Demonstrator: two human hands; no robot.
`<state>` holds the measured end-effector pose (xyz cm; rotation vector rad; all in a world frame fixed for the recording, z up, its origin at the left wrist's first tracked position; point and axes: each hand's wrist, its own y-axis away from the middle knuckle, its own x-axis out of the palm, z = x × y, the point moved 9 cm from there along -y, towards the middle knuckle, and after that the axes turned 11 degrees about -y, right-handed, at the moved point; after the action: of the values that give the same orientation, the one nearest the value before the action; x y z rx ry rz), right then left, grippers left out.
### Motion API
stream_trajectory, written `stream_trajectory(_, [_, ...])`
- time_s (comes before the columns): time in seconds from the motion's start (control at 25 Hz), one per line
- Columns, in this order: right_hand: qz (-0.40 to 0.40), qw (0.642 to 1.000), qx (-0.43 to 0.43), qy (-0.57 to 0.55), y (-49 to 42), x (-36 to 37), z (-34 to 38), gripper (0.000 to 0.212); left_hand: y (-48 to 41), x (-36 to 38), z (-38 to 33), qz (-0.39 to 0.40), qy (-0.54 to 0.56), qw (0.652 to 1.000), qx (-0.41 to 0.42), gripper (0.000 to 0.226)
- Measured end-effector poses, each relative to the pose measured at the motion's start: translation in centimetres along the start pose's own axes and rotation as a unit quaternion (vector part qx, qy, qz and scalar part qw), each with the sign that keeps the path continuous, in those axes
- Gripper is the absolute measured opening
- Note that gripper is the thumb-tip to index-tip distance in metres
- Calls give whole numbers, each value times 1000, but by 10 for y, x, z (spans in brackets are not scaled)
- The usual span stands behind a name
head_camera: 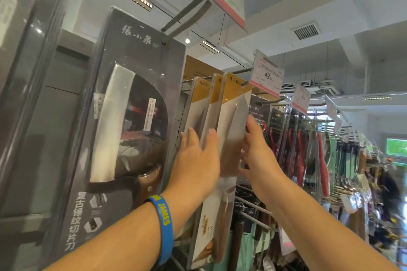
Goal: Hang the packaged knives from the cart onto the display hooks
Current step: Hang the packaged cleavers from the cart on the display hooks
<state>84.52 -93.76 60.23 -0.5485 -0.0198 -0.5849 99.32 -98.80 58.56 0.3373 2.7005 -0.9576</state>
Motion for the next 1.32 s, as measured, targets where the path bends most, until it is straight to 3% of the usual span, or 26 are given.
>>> stream_trajectory(0.08, [-9,999,22,-39,-4,4,3,68,-6,-4,5,1,11,1000,3,71])
stream_trajectory(0.16, [-22,999,23,-18,-6,4,2,87,-5,-1,4,3,21,1000,19,70])
stream_trajectory(0.24, [-39,999,-2,-36,-10,1,4,81,-7,0,4,-1,29,999,16,71])
stream_trajectory(0.32, [-62,993,6,-102,-17,-7,3,75,-17,-1,10,-9,61,998,-19,72])
stream_trajectory(0.4, [-76,985,48,-145,-31,-13,-3,85,-29,-3,20,-16,77,994,-71,74])
stream_trajectory(0.64, [-10,981,108,-159,-55,3,-12,84,-43,2,32,-13,71,983,-167,84])
stream_trajectory(0.96, [60,981,80,-167,-65,16,-9,89,-34,5,11,-14,59,996,-70,83])
stream_trajectory(1.32, [57,989,44,-128,-53,1,-5,77,-23,7,-2,-29,2,999,-25,78])
